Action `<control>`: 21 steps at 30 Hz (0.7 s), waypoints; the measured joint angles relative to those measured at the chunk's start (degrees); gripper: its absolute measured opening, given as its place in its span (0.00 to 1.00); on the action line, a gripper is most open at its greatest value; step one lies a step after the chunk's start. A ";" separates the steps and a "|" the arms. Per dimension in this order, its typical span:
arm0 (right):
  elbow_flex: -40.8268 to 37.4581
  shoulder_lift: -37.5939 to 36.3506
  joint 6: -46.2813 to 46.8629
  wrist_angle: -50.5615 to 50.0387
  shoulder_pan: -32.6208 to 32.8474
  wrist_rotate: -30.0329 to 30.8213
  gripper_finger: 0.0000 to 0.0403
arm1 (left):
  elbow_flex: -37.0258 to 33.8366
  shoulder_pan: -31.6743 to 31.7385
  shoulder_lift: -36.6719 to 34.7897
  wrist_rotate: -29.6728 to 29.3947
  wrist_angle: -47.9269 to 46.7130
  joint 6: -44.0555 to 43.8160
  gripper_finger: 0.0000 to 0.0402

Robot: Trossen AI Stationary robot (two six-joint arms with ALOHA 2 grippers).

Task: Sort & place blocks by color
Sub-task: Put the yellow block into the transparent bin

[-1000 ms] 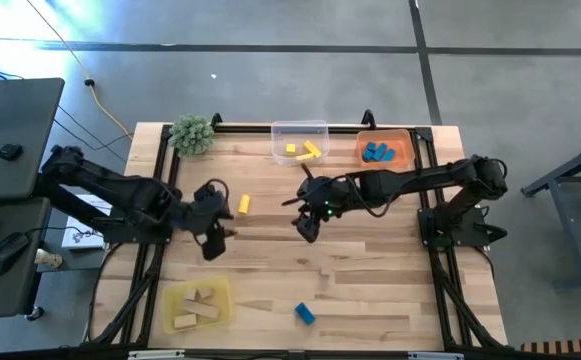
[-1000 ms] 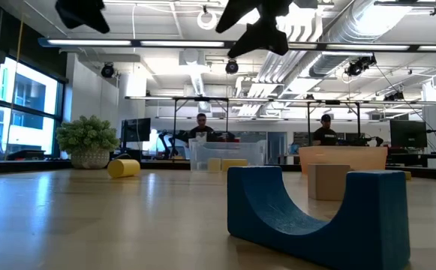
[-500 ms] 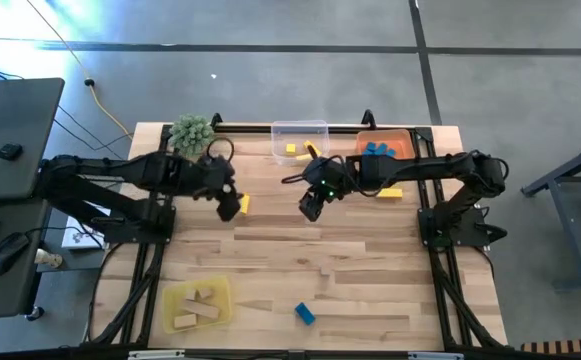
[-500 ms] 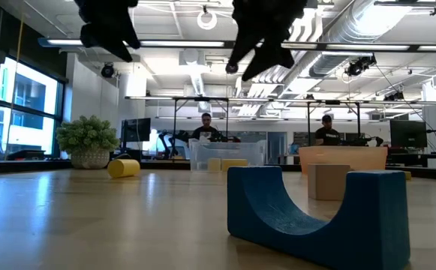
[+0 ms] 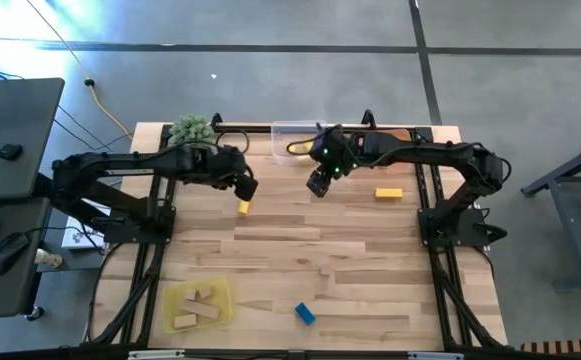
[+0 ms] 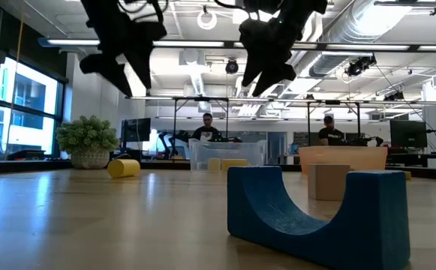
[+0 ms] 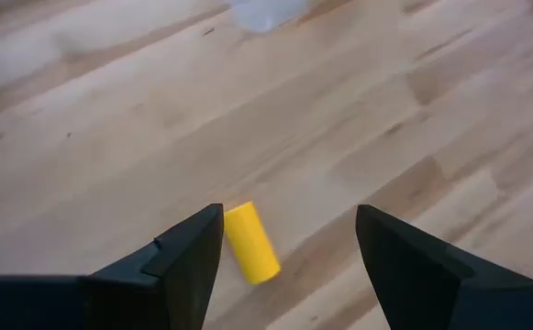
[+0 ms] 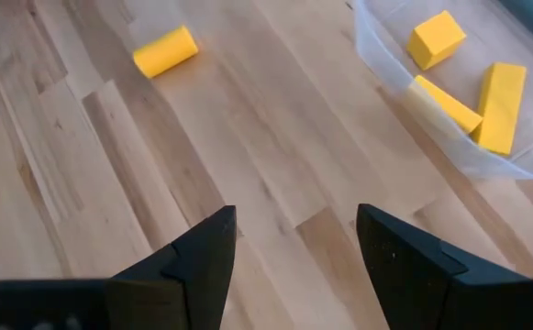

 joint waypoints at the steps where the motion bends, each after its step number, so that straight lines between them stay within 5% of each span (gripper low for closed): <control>1: 0.00 0.00 -0.43 0.01 -0.65 -0.82 0.53 | 0.00 0.60 1.03 0.36 -0.05 -0.03 0.59; 10: 0.00 0.00 -6.03 -0.95 -4.46 -3.87 0.53 | 0.00 4.09 9.84 8.33 -0.02 -3.90 0.59; 21: 0.00 0.00 -12.69 -5.22 -6.84 -3.89 0.53 | 0.00 4.11 17.41 8.98 0.00 -9.39 0.59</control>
